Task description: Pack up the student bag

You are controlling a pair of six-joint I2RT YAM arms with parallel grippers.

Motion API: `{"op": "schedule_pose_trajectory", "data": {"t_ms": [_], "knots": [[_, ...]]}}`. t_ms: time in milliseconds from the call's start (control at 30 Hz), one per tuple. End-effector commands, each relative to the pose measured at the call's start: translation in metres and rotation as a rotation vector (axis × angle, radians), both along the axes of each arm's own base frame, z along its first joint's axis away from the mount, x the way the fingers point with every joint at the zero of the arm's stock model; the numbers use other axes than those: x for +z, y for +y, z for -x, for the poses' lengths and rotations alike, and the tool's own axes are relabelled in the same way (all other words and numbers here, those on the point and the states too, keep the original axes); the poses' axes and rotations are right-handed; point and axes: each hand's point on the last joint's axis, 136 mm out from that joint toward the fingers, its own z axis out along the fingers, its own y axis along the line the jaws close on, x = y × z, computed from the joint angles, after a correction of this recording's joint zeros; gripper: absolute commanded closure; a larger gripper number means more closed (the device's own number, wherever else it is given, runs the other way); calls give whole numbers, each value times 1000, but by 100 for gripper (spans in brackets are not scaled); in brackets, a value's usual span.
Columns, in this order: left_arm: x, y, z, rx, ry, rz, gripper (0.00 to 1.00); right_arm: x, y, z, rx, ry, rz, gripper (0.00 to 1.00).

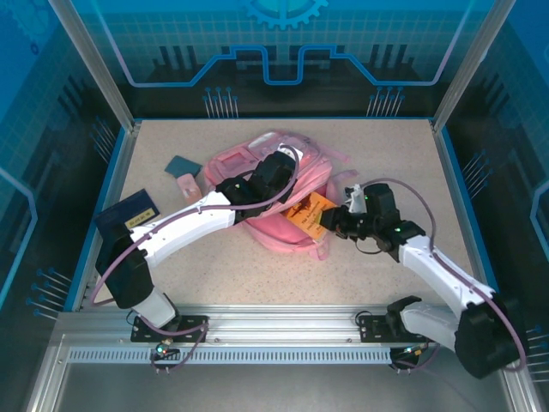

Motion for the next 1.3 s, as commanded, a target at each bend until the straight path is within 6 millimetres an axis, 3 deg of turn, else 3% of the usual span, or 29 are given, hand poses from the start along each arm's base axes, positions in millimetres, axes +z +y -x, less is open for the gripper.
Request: {"op": "schedule_pose_trajectory", "data": {"t_ms": [0,167,500,767,933,1100,1267], "knots": [[62,-17,-13,8,-147,191,96,30,21,-43,-85,-85,-99,94],[62,-18,-12,4,-142,193,96,15,36,-72,-161,-38,-97,94],[59,-23,-10,-23,-108,219,96,-33,35,-102,-360,43,-16,93],[58,-21,-10,-16,-90,248,97,-42,72,-130,-299,73,-82,88],[60,-19,-10,-15,-79,272,98,-53,84,-146,-290,70,-83,83],[60,-17,-11,-9,-70,296,98,-63,106,-152,-206,110,-119,74],[62,-19,-12,-14,-68,328,98,-73,93,-141,-186,159,-74,60]]}}
